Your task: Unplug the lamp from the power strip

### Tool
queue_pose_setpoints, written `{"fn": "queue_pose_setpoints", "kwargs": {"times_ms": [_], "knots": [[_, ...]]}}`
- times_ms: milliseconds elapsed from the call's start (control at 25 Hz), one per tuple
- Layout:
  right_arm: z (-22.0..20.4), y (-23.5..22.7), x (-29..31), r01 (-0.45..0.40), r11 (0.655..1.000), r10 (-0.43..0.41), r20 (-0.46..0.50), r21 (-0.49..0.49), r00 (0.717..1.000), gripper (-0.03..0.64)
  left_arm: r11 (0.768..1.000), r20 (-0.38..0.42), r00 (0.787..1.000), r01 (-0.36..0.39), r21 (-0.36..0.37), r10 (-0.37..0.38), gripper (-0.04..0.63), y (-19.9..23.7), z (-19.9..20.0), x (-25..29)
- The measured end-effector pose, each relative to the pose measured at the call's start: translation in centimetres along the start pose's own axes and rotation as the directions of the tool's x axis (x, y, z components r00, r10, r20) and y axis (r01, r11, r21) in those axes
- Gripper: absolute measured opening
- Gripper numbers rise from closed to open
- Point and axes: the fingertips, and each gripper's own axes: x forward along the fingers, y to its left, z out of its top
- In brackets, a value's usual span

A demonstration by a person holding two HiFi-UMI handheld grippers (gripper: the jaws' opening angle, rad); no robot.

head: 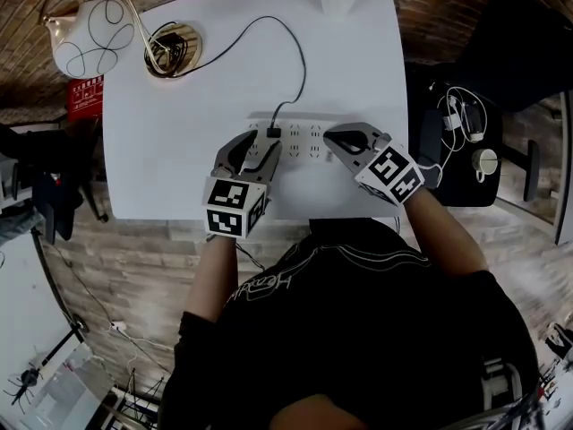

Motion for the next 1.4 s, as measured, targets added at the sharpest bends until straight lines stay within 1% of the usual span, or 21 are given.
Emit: {"fn": "queue_pose_setpoints", "kwargs": {"times_ms": [240, 360, 400, 480, 640, 800, 880, 1400], "knots": [[0.0, 0.0, -0.2, 0.004, 1.000, -0.004, 0.010, -0.001, 1.000, -0.003, 0.999, -0.029, 0.999, -0.044, 0.022, 0.045, 0.190, 0.2, -0.3, 1.3], [0.0, 0.0, -0.1, 0.003, 1.000, -0.003, 0.013, -0.004, 1.000, -0.003, 0.997, -0.032, 0.997, -0.071, 0.042, 0.073, 0.187, 0.3, -0.4, 1.6], [0.0, 0.0, -0.1, 0.002, 1.000, -0.002, 0.012, -0.004, 1.000, -0.003, 0.995, -0.031, 0.996, -0.086, 0.052, 0.088, 0.179, 0.3, -0.3, 1.6], [0.0, 0.0, -0.1, 0.003, 1.000, -0.003, 0.013, -0.005, 1.000, -0.003, 0.992, -0.035, 0.993, -0.107, 0.071, 0.110, 0.141, 0.3, -0.3, 1.8], [0.0, 0.0, -0.1, 0.016, 1.000, -0.015, 0.016, -0.017, 1.000, -0.003, 0.989, -0.047, 0.991, -0.118, 0.090, 0.122, 0.132, 0.2, -0.3, 2.2], [0.1, 0.1, 0.0, 0.023, 0.999, -0.022, 0.018, -0.023, 1.000, -0.003, 0.987, -0.059, 0.990, -0.124, 0.104, 0.130, 0.087, 0.0, -0.4, 2.4], [0.1, 0.1, 0.1, 0.020, 1.000, -0.020, 0.020, -0.022, 1.000, -0.003, 0.984, -0.058, 0.988, -0.136, 0.113, 0.143, 0.087, 0.0, -0.5, 2.4], [0.0, 0.1, -0.1, 0.027, 0.999, -0.026, 0.023, -0.025, 0.999, -0.003, 0.992, -0.054, 0.991, -0.119, 0.034, 0.121, 0.078, 0.0, -0.4, 2.4]]}}
